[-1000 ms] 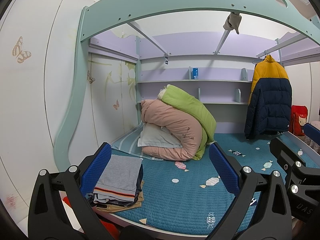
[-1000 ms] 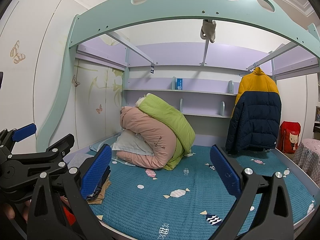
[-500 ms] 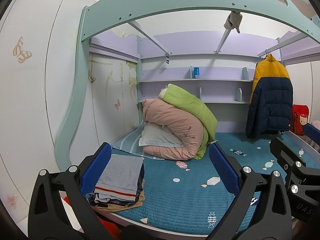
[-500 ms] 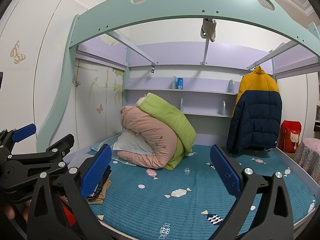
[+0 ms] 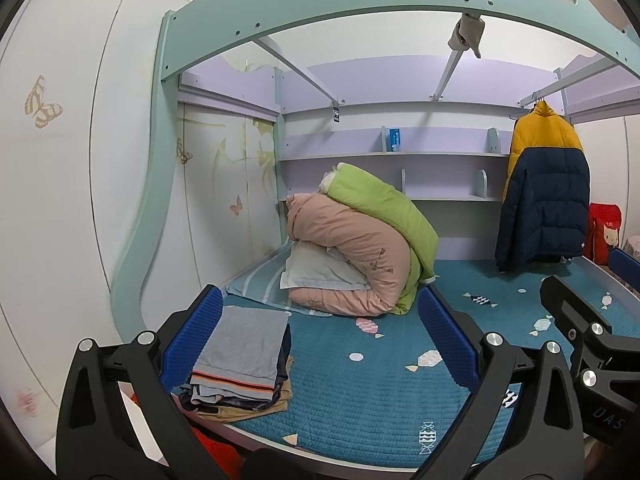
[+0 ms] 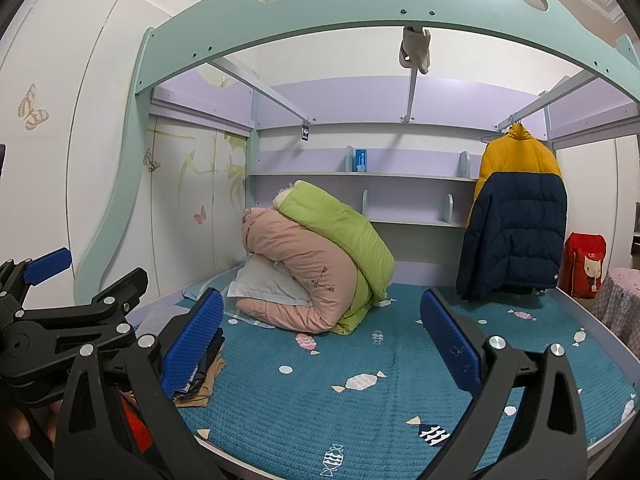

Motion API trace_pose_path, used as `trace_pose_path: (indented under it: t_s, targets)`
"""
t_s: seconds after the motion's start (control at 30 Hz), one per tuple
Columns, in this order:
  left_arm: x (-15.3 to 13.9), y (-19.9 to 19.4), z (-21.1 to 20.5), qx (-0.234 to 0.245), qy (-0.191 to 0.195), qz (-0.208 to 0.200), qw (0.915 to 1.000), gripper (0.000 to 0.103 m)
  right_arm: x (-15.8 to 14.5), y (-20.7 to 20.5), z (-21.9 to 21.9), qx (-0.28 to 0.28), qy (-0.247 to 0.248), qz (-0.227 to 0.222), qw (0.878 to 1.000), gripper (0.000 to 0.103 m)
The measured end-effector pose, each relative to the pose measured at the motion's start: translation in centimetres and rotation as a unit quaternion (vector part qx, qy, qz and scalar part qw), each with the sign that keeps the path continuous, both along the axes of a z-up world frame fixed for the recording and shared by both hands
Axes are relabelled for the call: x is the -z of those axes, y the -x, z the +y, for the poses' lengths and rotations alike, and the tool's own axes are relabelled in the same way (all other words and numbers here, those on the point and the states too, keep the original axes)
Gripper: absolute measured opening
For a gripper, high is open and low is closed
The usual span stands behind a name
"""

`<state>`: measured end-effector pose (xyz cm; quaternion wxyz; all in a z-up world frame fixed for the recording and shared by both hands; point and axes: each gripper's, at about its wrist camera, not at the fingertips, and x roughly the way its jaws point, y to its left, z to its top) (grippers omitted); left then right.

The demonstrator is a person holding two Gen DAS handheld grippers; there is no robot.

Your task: Fold large clothes

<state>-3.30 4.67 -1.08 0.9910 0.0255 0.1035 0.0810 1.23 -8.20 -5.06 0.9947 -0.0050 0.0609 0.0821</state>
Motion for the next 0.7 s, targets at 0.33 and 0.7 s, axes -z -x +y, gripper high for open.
trace_pose_path:
  t_s: [0.33, 0.7]
  targets:
    - [0.0, -0.8, -0.1, -0.001, -0.004, 0.004, 1.0000, 0.098, 0.1, -0.4, -0.5, -0.004, -0.004, 0.004, 1.000, 0.095]
    - [0.6, -3.1, -0.9, -0.008, -0.009, 0.021, 0.9997, 0.098, 0.9, -2.7, -1.5, -0.009, -0.012, 0.022, 1.000, 0.095]
